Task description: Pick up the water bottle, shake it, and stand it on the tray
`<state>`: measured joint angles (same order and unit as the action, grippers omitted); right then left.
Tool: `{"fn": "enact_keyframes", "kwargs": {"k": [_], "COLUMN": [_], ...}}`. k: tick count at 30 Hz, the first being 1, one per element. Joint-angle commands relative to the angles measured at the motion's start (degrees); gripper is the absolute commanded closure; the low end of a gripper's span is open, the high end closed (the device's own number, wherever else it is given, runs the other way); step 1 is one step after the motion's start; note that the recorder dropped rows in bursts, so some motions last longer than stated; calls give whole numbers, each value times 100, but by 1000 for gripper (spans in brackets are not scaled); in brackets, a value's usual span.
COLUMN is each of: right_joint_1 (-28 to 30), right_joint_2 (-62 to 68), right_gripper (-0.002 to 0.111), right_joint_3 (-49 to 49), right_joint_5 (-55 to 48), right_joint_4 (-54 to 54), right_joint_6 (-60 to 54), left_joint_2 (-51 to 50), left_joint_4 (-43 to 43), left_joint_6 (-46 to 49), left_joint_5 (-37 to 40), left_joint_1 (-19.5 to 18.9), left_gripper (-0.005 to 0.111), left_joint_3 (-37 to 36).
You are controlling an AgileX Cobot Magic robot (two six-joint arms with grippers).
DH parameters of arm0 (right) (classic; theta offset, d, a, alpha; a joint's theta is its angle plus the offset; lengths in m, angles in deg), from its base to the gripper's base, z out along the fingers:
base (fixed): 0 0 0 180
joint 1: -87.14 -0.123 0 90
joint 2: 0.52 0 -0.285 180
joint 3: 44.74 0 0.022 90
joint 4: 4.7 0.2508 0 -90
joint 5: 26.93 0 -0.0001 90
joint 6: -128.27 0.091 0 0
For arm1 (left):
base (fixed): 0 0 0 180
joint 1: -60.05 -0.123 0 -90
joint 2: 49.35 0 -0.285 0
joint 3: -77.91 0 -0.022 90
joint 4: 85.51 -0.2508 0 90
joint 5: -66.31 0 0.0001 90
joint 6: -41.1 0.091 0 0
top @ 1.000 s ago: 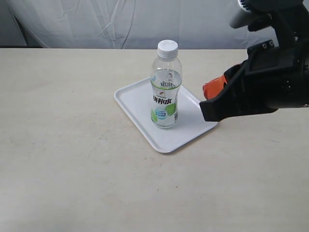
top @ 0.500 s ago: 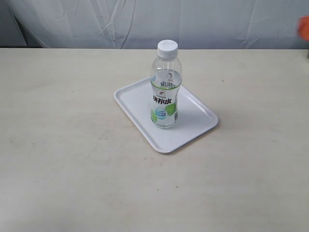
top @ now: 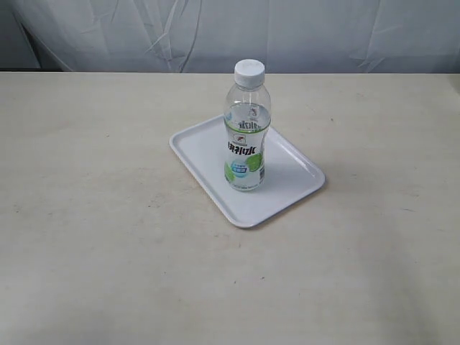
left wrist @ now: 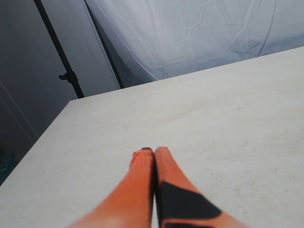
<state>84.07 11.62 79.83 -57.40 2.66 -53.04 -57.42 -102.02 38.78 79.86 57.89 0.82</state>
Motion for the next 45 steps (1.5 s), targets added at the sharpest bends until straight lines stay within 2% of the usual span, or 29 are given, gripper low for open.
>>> {"fn": "enact_keyframes", "kwargs": {"k": [1, 11, 24, 45], "right_joint_1": [40, 437, 472, 472], "right_joint_2": [-246, -435, -435, -435], "right_gripper": [103, 103, 103, 103], "right_joint_3": [-408, -1334, -2179, -2179], "right_joint_5": [-40, 434, 904, 962], "right_joint_4": [-120, -363, -491, -491], "right_joint_6": [2, 2, 2, 2], "left_joint_2": [29, 29, 29, 29], "left_joint_4": [-6, -6, -6, -6], "left_joint_6": [-26, -26, -26, -26], "left_joint_5": [15, 15, 15, 15], "left_joint_1": [-1, -1, -1, -1], "left_gripper": [107, 107, 107, 107], "left_joint_3": [-13, -13, -13, -13]}}
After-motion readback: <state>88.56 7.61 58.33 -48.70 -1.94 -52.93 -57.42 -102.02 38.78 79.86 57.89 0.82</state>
